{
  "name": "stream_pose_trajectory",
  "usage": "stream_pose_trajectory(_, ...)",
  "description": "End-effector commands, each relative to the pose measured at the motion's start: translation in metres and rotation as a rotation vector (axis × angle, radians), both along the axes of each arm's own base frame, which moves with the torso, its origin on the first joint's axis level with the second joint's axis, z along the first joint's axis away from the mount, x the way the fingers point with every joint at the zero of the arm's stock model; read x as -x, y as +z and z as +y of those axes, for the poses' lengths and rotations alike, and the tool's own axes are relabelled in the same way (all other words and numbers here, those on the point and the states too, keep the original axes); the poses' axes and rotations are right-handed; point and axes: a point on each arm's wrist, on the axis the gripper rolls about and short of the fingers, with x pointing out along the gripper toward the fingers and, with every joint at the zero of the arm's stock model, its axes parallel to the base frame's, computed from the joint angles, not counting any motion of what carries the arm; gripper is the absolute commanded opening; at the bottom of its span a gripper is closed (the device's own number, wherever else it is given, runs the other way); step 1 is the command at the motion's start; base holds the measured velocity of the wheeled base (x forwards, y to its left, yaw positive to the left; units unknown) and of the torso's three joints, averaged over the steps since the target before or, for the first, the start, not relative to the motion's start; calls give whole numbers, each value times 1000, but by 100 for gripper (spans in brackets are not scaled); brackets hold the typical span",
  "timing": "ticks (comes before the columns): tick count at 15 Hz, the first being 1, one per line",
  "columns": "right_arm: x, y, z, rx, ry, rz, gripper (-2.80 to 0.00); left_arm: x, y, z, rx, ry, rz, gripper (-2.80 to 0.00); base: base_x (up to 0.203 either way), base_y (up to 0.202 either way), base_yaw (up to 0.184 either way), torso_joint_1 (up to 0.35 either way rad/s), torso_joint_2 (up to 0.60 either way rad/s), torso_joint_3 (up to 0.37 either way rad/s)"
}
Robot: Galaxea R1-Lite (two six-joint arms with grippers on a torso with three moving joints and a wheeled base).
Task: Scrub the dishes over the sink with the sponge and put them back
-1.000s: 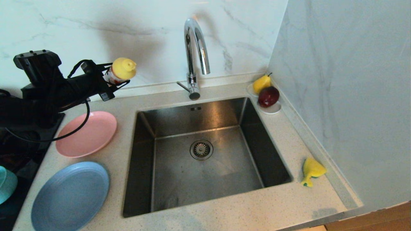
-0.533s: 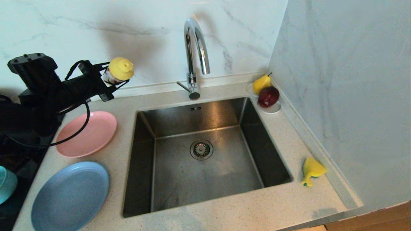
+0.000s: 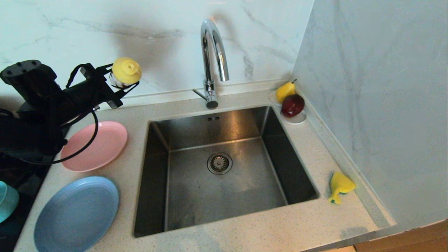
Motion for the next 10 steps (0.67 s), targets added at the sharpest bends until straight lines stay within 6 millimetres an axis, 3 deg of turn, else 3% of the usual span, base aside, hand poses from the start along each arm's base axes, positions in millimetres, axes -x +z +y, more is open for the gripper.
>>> stream_pose_trajectory(1,0,0,0,0,1,0,-280,1,1,-2,-6,-9,-8,-280,0,0,0,0,0,0)
stream_pose_trajectory(7,0,-1,0,5,-1,4,-280,2,-3,-8,-96,-40,11,-280,0,0,0,0,0,0)
stream_pose_trajectory(10,0,0,0,17,-3,-2,-280,10,6,-13,-109,-47,3,-280,0,0,0,0,0,0)
